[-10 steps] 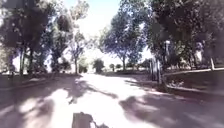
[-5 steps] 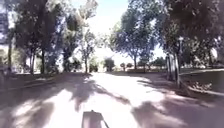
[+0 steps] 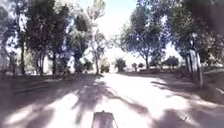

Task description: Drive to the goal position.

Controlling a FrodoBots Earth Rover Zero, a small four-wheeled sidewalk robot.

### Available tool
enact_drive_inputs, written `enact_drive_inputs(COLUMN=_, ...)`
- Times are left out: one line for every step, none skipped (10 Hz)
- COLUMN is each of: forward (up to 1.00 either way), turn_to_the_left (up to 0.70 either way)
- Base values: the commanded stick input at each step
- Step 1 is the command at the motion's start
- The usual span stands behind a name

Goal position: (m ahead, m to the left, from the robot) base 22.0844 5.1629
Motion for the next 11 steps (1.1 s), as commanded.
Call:
enact_drive_inputs(forward=1.00, turn_to_the_left=0.00)
enact_drive_inputs(forward=1.00, turn_to_the_left=0.00)
enact_drive_inputs(forward=1.00, turn_to_the_left=0.00)
enact_drive_inputs(forward=1.00, turn_to_the_left=0.00)
enact_drive_inputs(forward=1.00, turn_to_the_left=0.00)
enact_drive_inputs(forward=1.00, turn_to_the_left=0.00)
enact_drive_inputs(forward=1.00, turn_to_the_left=0.00)
enact_drive_inputs(forward=1.00, turn_to_the_left=0.00)
enact_drive_inputs(forward=1.00, turn_to_the_left=0.00)
enact_drive_inputs(forward=1.00, turn_to_the_left=0.00)
enact_drive_inputs(forward=1.00, turn_to_the_left=0.00)
